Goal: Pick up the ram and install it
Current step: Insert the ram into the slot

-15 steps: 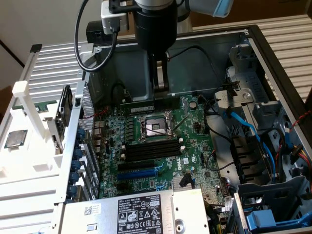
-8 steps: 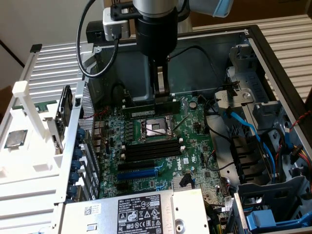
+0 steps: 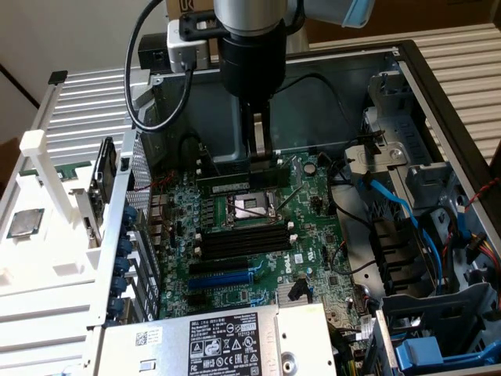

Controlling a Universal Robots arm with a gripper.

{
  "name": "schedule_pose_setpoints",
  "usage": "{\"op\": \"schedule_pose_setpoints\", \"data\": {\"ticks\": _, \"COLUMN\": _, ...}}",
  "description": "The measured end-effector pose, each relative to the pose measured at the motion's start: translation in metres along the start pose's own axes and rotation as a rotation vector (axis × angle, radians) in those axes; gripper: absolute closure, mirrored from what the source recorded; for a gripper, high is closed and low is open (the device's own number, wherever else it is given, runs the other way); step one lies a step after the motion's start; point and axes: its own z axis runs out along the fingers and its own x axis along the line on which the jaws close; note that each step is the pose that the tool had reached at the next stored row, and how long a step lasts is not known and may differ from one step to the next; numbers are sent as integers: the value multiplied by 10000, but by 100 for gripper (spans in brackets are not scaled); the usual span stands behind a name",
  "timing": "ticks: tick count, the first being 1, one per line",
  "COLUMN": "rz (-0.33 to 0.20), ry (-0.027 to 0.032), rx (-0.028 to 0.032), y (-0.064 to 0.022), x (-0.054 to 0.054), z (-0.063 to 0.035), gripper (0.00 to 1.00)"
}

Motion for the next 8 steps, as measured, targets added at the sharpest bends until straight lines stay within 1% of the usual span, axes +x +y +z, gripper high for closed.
{"op": "schedule_pose_setpoints", "data": {"ticks": 8, "rz": 2, "ry": 1, "rx": -1, "y": -1, "x": 39, "z": 86, "gripper": 87}}
